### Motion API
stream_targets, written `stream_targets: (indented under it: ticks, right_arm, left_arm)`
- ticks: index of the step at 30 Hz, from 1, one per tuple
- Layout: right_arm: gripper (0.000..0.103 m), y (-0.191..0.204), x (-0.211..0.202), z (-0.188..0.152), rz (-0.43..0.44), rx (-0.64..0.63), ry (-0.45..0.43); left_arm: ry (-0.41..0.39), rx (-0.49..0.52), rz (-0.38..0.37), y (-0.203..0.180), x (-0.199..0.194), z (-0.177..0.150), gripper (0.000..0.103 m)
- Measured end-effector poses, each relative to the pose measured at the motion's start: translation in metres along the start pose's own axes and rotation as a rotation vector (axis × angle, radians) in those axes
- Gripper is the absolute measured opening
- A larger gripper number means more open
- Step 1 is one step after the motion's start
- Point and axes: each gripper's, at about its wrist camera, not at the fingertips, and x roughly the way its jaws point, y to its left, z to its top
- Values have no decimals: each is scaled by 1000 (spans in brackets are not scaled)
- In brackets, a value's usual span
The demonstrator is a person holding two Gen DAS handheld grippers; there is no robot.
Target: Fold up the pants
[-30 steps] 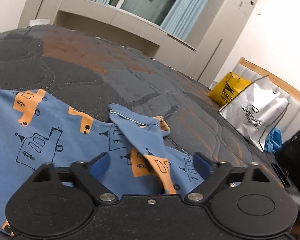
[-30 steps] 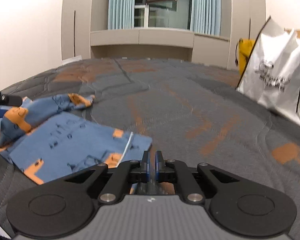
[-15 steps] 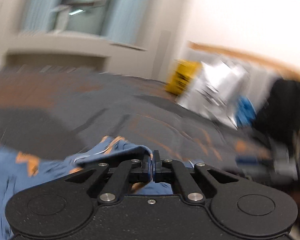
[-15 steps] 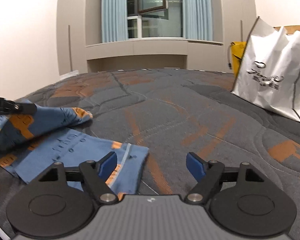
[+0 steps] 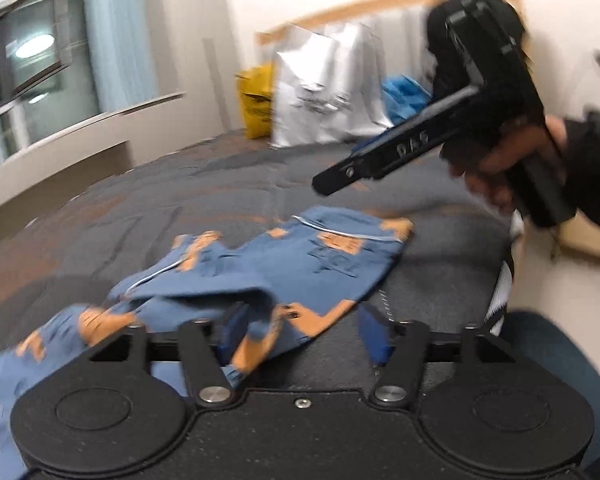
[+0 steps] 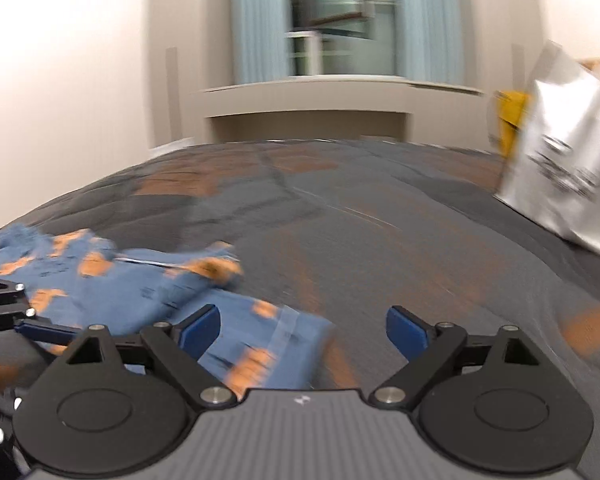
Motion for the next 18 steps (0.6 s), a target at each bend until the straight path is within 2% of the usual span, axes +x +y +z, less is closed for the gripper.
stream_targets:
  ticks: [3,5,7,11,12,13,14,15,16,18]
  right_arm:
    - [93,27,19,21,104,-72,-2]
    - [91,52,38,33,179,-117,6]
    - [83,77,58,43,224,-160,23]
    - [68,124,99,54,278,-224,92]
    - [60,132,108,56,267,-228,114]
    - [46,138,115,55,256,-231,135]
    - [37,141,122,54,242,-234,158]
    - [20,141,125,51,233,-234,168]
    - [14,138,125,49,224,-221,163]
    - [9,125,115,44,193,-178,113]
  left_arm:
    - [-14,-126,101,18,-22,-6,70]
    - [-1,-220,198,36,-36,-13,71]
    - [37,-305,301,55,-45,-20,71]
    - [93,-442,412,87,-55,-32,68]
    - [107,-478,445,96,-57,-37,68]
    - [115,-502,470,102,-59,-40,68]
    - [121,-519,485,108,-61,-42,68]
    - [127,-535,493,113,-64,-45,68]
    - [130,-546,496,117,-65,-48,68]
    - [131,-552,498,122,-68,-54,68]
